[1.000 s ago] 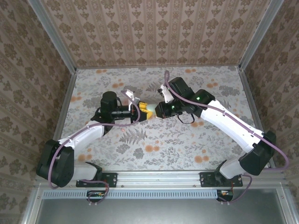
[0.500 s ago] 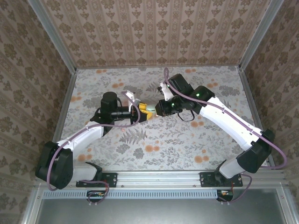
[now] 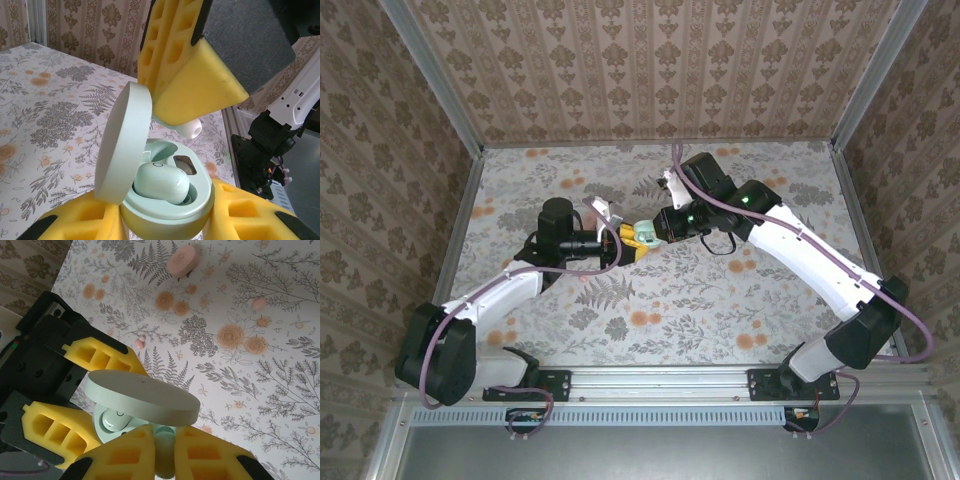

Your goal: Insert wireless bluetooth earbuds into charging case

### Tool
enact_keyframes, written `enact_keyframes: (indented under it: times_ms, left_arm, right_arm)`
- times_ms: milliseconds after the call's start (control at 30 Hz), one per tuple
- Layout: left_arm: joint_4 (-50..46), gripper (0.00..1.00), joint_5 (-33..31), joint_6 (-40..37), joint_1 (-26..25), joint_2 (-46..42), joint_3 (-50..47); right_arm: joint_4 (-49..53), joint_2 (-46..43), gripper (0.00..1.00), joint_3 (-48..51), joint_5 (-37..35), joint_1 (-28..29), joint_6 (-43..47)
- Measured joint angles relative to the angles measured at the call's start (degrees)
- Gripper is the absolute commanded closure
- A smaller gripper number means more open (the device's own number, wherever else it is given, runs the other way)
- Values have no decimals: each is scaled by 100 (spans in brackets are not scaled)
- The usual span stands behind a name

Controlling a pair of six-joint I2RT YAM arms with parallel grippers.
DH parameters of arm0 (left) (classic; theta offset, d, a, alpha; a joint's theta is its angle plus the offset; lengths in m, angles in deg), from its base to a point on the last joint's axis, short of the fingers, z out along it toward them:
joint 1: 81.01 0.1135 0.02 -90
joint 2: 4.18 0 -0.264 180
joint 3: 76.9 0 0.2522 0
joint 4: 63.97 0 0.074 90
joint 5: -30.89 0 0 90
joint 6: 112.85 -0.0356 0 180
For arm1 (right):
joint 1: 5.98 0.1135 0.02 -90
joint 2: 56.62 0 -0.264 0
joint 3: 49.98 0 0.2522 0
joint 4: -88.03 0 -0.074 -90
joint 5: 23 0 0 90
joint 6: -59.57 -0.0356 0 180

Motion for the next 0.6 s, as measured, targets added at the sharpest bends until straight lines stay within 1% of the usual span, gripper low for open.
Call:
enact_keyframes:
  times_ms: [600]
  left_arm:
    - [-39, 100, 0, 0, 0, 0, 0]
  right_arm:
    - [-7, 55, 87, 0, -673, 243, 555]
